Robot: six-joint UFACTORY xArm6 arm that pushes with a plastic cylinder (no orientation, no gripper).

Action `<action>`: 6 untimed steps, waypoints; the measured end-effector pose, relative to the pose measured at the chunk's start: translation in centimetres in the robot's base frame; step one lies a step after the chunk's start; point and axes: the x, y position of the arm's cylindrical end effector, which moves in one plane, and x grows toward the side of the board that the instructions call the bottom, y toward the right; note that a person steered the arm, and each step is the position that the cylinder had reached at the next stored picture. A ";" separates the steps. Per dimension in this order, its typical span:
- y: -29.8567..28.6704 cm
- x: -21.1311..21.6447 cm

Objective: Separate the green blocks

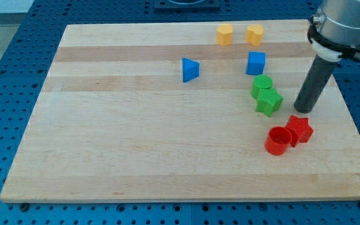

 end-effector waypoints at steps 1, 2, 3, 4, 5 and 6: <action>0.3 -1.5; 0.3 -2.0; 0.2 -2.8; -3.1 -2.4; -6.2 0.5; -8.9 2.0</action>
